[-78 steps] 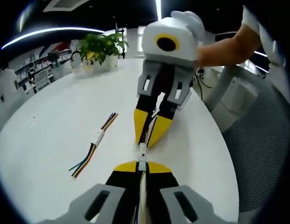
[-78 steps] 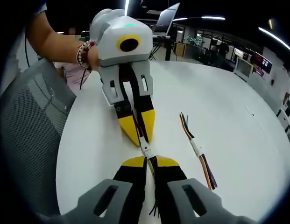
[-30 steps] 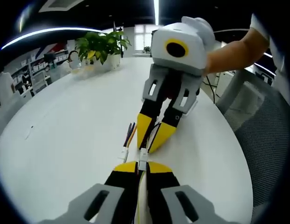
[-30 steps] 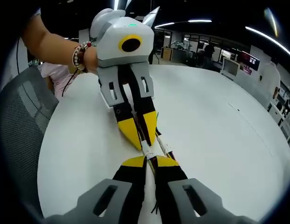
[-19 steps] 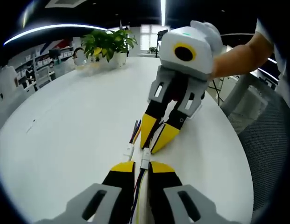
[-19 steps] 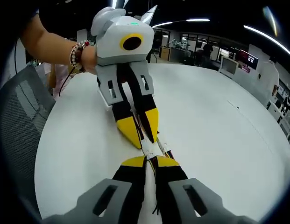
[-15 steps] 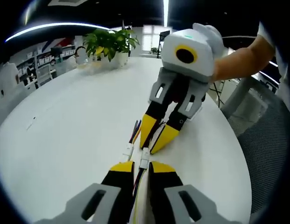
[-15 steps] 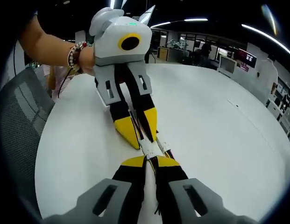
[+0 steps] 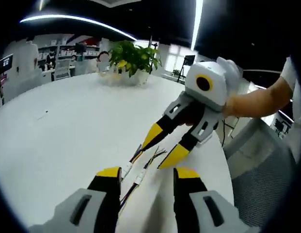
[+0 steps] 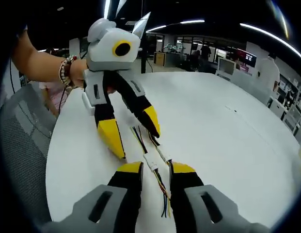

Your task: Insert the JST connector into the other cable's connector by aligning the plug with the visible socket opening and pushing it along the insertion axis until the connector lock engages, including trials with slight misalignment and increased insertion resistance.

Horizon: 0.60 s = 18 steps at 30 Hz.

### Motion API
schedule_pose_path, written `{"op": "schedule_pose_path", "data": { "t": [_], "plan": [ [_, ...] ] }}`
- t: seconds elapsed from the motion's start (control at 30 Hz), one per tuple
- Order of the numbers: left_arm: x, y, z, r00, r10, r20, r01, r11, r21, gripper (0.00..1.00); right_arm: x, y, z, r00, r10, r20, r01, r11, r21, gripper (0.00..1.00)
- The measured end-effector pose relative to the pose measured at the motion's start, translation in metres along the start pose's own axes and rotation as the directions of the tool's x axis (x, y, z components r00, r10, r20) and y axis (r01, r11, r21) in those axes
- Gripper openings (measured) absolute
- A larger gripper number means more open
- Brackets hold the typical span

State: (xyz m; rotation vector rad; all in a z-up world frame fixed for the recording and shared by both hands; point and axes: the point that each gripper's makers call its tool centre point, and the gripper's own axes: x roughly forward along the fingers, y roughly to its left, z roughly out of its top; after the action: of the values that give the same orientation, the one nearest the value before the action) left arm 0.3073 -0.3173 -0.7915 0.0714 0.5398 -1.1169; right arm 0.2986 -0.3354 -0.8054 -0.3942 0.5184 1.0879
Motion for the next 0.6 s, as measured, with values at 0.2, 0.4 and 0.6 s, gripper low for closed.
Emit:
{"op": "schedule_pose_path", "data": {
  "t": [0.2,0.4,0.6],
  "plan": [
    [-0.024,-0.005,0.016,0.997,0.056,0.057,-0.052,0.996,-0.074,0.66,-0.021,0.000,0.027,0.992,-0.053,0.112,0.040,0.993,0.109,0.29],
    [-0.061,-0.012,0.038,0.981,0.113,0.159,-0.092,0.987,-0.133,0.75,-0.049,-0.002,0.042,0.981,-0.112,0.159,0.080,0.978,0.195,0.40],
    [-0.105,-0.016,0.049,0.952,0.198,0.232,-0.160,0.972,-0.171,0.78,-0.078,-0.004,0.053,0.961,-0.193,0.198,0.138,0.955,0.261,0.47]
  ]
}}
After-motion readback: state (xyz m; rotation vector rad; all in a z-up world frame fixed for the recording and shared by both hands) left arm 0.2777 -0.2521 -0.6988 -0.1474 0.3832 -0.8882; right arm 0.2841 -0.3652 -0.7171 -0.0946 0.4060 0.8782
